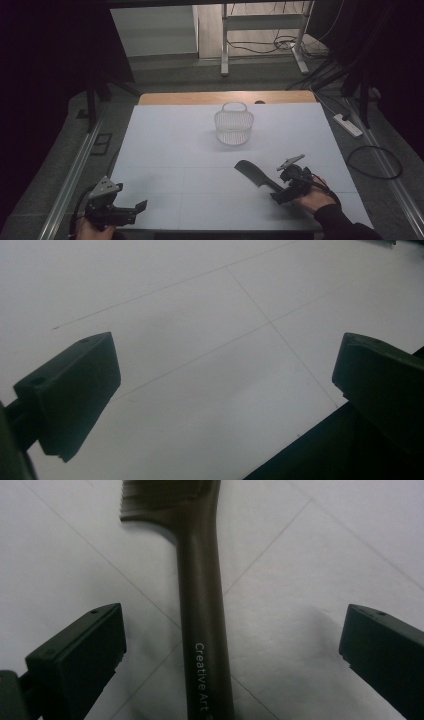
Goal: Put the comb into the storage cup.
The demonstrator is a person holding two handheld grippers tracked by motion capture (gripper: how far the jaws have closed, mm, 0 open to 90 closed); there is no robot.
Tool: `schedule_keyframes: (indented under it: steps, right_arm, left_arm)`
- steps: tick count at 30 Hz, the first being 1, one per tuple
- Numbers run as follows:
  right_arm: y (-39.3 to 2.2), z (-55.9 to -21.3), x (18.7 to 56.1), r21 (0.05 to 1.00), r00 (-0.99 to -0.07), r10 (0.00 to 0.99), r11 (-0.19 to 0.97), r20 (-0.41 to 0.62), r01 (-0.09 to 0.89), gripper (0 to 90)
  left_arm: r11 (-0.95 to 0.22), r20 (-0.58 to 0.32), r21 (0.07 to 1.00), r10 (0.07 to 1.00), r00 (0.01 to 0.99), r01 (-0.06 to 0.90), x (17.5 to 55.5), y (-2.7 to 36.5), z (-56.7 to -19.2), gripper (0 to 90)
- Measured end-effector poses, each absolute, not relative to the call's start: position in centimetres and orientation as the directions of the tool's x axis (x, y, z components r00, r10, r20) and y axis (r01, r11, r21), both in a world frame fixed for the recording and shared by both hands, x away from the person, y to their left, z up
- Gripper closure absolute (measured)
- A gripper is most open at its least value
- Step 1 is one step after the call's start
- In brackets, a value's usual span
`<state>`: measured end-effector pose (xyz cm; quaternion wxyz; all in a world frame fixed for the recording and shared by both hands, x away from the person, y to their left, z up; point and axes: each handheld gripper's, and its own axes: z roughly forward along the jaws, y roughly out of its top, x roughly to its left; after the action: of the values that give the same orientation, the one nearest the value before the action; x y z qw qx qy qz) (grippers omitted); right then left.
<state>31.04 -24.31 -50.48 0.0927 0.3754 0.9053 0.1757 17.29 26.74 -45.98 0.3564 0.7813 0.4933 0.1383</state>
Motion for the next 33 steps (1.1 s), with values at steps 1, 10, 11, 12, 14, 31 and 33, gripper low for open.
schedule_keyframes:
  steps: [1,10,11,12,14,31,33]
  right_arm:
    - [-24.3,-50.7,31.1,0.38,-0.704,0.709,0.663,-0.041,0.645,0.0]
    - [-24.0,-51.1,31.2,0.334,-0.706,0.707,0.675,-0.041,0.658,0.0]
    - [-23.9,-51.1,31.2,0.33,-0.703,0.71,0.674,-0.041,0.662,0.0]
    - [-23.9,-51.0,31.3,0.319,-0.7,0.713,0.673,-0.039,0.667,0.0]
    - [-23.7,-51.0,31.3,0.309,-0.695,0.718,0.671,-0.041,0.674,0.5]
    - [-23.5,-49.6,30.7,0.335,-0.767,0.642,0.724,-0.007,0.603,71.5]
    - [-23.5,-49.6,30.7,0.335,-0.767,0.641,0.725,-0.007,0.602,71.7]
  left_arm:
    - [-0.259,-0.136,0.693,0.87,0.475,0.673,17.3,26.7,-46.0,0.0]
    - [-0.259,-0.137,0.693,0.869,0.476,0.673,17.3,26.7,-46.0,0.0]
    - [-0.26,-0.136,0.693,0.869,0.476,0.673,17.3,26.7,-46.0,0.1]
    - [-0.261,-0.135,0.693,0.869,0.476,0.672,17.3,26.7,-46.0,0.1]
    - [-0.26,-0.136,0.693,0.869,0.476,0.672,17.3,26.7,-46.0,0.2]
    - [-0.266,-0.125,0.695,0.87,0.477,0.668,17.2,26.6,-46.0,0.6]
    - [-0.265,-0.125,0.698,0.87,0.477,0.666,17.2,26.6,-46.0,0.6]
